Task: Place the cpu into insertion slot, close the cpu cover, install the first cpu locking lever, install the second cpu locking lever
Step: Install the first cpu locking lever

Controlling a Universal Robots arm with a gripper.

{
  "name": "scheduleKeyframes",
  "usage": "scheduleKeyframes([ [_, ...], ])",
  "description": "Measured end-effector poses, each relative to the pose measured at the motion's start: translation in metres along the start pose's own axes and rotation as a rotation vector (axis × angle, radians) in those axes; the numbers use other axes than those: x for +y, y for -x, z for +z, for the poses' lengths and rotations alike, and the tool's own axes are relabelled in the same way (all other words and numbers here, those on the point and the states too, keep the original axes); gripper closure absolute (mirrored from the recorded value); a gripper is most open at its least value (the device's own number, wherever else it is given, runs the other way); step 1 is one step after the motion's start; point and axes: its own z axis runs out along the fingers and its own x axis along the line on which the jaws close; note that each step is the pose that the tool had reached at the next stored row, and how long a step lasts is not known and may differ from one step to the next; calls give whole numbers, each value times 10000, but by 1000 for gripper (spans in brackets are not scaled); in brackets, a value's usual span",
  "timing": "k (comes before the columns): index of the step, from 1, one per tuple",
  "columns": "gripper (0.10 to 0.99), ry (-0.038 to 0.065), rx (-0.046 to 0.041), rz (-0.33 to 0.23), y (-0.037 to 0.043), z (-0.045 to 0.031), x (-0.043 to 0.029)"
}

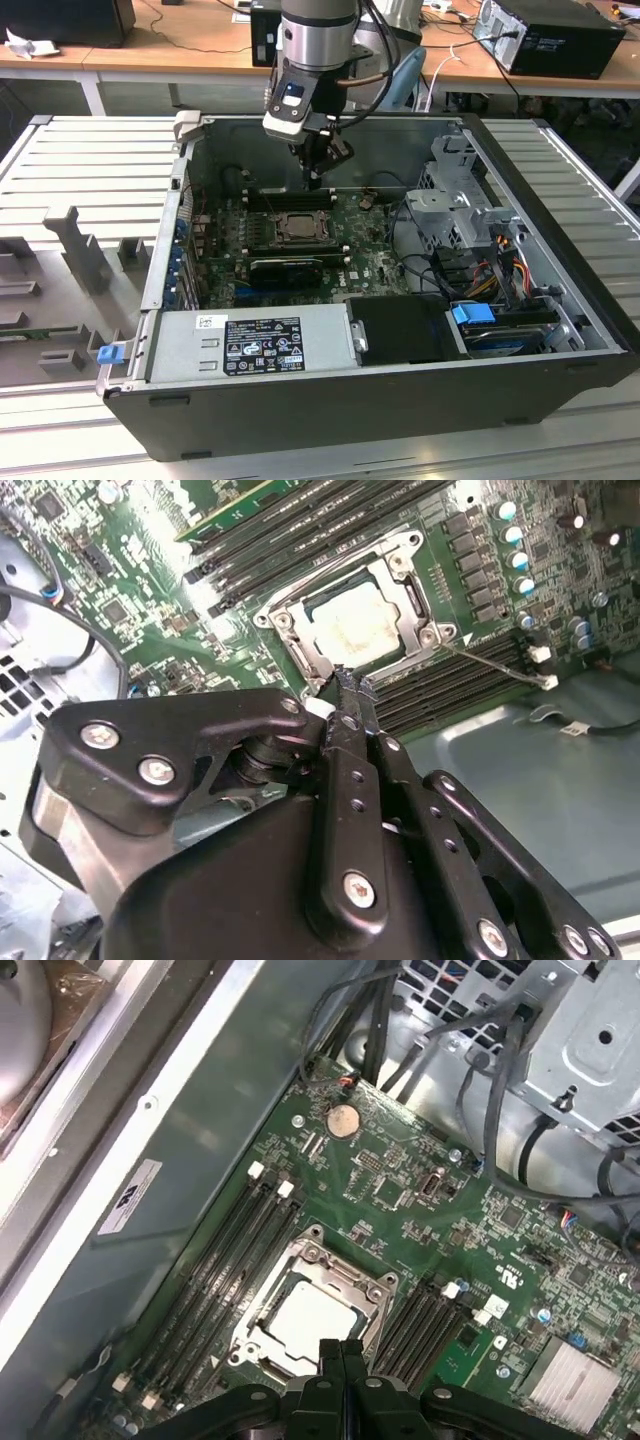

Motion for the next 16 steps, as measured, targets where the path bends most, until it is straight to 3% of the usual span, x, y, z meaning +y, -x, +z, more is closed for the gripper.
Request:
scheduleKeyframes([
  [8,980,37,23,-1440,11,1,-7],
  [16,980,58,38,-2274,12,1,-8],
])
